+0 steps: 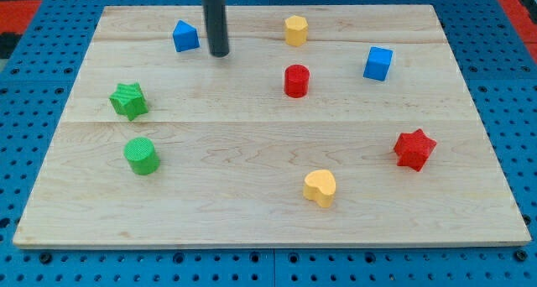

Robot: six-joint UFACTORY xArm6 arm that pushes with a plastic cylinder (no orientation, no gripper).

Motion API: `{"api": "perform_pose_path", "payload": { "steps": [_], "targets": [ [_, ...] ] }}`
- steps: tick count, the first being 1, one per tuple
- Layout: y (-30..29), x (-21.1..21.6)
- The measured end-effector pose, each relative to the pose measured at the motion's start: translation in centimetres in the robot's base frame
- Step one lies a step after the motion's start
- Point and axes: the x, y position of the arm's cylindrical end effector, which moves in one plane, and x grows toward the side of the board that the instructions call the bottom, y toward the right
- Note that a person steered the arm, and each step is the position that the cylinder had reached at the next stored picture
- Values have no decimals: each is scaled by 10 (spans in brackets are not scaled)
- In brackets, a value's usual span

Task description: Move green circle towards green star

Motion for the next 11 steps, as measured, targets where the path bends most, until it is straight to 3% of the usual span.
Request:
{"api": "perform_pose_path", "payload": {
  "steps": [1,2,5,7,11],
  "targets": [
    [-21,43],
    [15,77],
    [21,194],
    [-56,209],
    [-88,175]
  ]
}}
